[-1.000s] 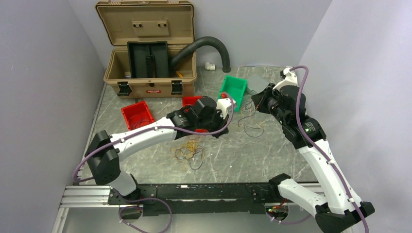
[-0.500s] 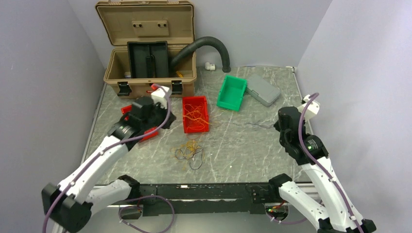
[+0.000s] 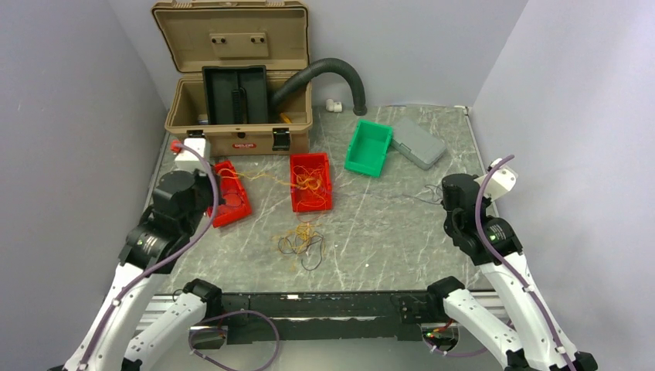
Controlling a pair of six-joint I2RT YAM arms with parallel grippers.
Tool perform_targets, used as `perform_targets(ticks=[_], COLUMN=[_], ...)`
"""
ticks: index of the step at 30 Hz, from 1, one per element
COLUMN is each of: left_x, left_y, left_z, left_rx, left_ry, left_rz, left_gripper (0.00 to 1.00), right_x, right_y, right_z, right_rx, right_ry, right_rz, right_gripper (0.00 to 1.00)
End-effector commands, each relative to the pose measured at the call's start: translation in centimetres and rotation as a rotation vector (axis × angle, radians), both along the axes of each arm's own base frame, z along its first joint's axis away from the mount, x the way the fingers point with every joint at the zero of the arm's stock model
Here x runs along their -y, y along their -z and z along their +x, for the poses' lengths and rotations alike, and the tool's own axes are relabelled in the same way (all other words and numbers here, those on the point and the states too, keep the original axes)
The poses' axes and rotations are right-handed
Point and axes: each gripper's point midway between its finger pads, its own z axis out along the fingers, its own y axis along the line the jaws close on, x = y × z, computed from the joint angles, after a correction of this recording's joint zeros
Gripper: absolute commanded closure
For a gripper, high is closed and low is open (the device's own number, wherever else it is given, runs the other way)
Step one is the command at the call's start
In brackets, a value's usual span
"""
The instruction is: Untangle the cables
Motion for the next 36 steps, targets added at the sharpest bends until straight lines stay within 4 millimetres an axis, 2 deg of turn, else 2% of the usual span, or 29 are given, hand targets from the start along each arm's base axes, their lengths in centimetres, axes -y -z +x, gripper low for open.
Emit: perform_targets(ticks=[1,5,9,12,15,17,20,23,25,36], left_x=[-7.2,-11.0,-10.3,-11.2,-10.7,-9.4,-5.1,-2.4,-1.4,7.1], left_y=[-4.1,-6.5,-7.1,-6.8,-7.2,-7.6,-8.1,-8.4,-8.9,-11.9], left_z=[-1.2,-3.1,-3.3,-3.7,-3.6,-3.4,-2.7,-2.5,-2.3,-0.7], left_rx=[0.093,0.174,0.230,0.208,0.210,0.232,0.276,0.290,0.284,0.324], left_ry=[-0.322,-0.532,-0.482,-0.544,-0.507,-0.423,-0.158,-0.015,0.034,0.393], left_rz=[0.135,0.137,0.075,0.086,0.085,0.060,0.048,0.012,-0.005,-0.208], left_gripper=[1.00,1.00,1.00,1.00,1.00,1.00,1.00,1.00,1.00,1.00], right_x=[0.7,1.0,-0.7,-1.1,-1.8,-2.7,-6.4,-9.0,-9.9,-14.8], right_y=[-0.3,0.4,1.3,1.2,1.0,0.7,0.6,0.8,1.4,4.1], right_z=[-0.1,-0.4,0.5,0.9,1.4,1.8,2.8,3.1,3.2,3.8], right_rx=[0.019,0.009,0.011,0.022,0.013,0.013,0.041,0.074,0.069,0.025], right_ry=[0.049,0.079,-0.011,-0.033,-0.088,-0.158,-0.392,-0.531,-0.571,-0.776], right_rz=[-0.008,0.005,0.046,0.054,0.038,0.026,0.056,0.099,0.124,0.245], right_gripper=[1.00,1.00,1.00,1.00,1.00,1.00,1.00,1.00,1.00,1.00])
